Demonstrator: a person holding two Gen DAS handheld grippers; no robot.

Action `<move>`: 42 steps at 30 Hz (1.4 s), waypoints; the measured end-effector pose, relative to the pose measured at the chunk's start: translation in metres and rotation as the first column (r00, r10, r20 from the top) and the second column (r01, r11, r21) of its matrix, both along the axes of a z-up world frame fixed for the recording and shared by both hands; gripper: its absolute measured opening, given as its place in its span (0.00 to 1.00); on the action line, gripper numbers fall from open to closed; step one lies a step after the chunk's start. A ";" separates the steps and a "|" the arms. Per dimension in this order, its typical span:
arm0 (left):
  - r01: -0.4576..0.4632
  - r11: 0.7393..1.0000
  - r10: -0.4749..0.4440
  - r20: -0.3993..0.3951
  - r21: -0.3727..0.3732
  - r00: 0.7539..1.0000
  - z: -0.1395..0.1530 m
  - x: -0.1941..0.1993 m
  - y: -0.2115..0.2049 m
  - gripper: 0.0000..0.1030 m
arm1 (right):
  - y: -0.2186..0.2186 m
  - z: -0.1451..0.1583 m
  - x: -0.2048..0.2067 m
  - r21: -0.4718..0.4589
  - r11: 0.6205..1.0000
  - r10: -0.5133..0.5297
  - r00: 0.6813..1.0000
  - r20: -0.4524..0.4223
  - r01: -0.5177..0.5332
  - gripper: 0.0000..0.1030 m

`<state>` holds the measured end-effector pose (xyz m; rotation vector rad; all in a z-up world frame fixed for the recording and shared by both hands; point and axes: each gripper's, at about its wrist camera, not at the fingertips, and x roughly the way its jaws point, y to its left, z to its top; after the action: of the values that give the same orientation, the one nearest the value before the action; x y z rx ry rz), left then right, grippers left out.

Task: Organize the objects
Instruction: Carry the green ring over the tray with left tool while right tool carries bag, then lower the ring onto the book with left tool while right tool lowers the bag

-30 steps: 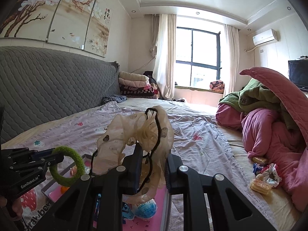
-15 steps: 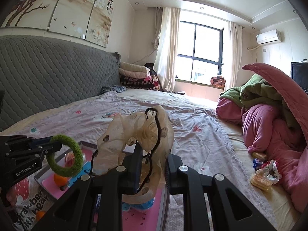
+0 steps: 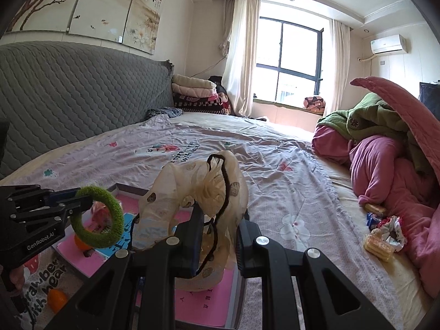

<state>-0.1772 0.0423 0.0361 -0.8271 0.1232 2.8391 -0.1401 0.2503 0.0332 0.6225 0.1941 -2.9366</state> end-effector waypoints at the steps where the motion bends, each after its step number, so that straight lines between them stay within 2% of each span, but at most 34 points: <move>1: -0.001 1.000 0.001 0.006 -0.002 1.000 -0.001 -0.001 0.000 0.15 | 0.000 -0.001 0.000 0.003 1.000 -0.001 1.000 0.000 0.001 0.20; 11: -0.012 1.000 0.012 0.053 -0.006 0.998 -0.010 -0.008 -0.001 0.15 | 0.001 -0.011 -0.007 -0.004 1.000 0.009 0.999 0.053 -0.009 0.20; 17: -0.003 1.000 0.004 0.096 -0.009 0.995 -0.019 -0.013 0.001 0.15 | 0.001 -0.024 -0.016 -0.001 1.000 0.012 0.991 0.136 -0.012 0.20; 22: -0.008 1.000 0.010 0.132 -0.020 0.991 -0.028 -0.017 0.003 0.15 | -0.003 -0.036 -0.020 0.042 0.999 0.002 0.982 0.187 -0.010 0.20; 27: -0.013 1.000 0.011 0.166 0.008 0.986 -0.033 -0.022 0.000 0.15 | -0.010 -0.044 -0.020 0.072 0.997 0.003 0.980 0.199 -0.018 0.20; 42: -0.005 1.000 0.005 0.189 -0.003 0.982 -0.039 -0.024 0.004 0.15 | -0.014 -0.066 -0.034 0.122 0.993 -0.027 0.970 0.241 -0.003 0.20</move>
<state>-0.2012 0.0467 -0.0030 -1.0933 0.0990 2.7467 -0.1738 0.2363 -0.0323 0.9948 0.3449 -2.8417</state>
